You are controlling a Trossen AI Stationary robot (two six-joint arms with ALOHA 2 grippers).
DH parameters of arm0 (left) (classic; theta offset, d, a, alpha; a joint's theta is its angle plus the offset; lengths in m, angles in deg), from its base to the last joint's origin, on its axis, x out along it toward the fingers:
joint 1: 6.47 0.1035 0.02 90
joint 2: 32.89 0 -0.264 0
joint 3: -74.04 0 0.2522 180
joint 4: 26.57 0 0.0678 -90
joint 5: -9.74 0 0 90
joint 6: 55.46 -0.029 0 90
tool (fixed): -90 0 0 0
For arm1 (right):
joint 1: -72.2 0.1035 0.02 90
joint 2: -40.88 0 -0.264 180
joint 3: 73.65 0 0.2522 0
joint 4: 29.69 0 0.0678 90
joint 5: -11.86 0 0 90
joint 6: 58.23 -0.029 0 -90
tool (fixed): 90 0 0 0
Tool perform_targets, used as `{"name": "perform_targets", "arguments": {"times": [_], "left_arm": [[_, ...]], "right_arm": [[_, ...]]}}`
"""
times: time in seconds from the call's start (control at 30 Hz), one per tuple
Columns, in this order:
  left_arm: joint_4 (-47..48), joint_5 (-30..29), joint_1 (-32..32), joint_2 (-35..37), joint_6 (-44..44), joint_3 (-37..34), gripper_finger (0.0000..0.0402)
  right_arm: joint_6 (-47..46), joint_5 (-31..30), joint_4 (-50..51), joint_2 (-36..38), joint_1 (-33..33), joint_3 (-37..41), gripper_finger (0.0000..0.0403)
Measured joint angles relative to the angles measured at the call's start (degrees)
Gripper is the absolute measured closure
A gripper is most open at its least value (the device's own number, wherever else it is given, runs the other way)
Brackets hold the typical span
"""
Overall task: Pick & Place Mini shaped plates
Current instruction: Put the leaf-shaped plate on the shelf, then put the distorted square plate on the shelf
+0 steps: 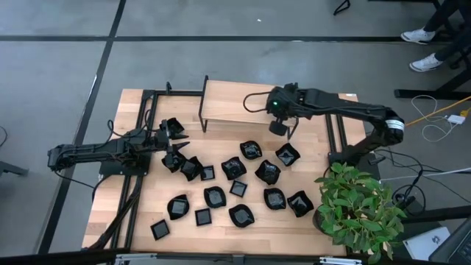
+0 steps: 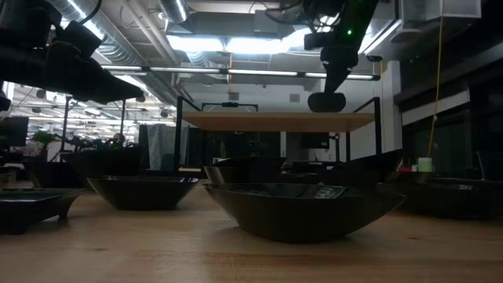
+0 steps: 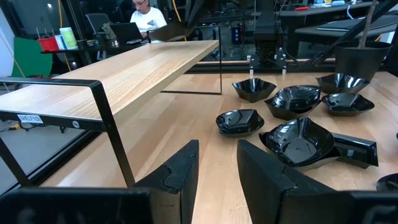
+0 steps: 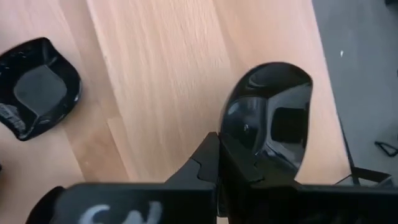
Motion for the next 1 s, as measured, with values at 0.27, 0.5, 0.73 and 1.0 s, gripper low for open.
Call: {"name": "perform_targets", "arguments": {"times": [0.27, 0.5, 0.73, 1.0], "left_arm": [[0.0, 0.0, 0.0, 0.0, 0.0, 0.0, 0.0297], [0.0, 0.0, 0.0, 0.0, 0.0, 0.0, 0.0297], [0.0, 0.0, 0.0, 0.0, 0.0, 0.0, 0.0297], [0.0, 0.0, 0.0, 0.0, 0.0, 0.0, 0.0297]], "right_arm": [[-2.5, 0.0, 0.2, -2.1, -2.5, 0.0, 0.0379], [-1.9, 0.0, 0.2, -2.1, -2.9, 0.0, 0.0367], [0.8, 0.2, 0.4, -2.1, -2.5, -0.6, 0.0314], [2.6, 4.5, -0.4, -2.0, 3.1, -4.5, 0.0238]]}}
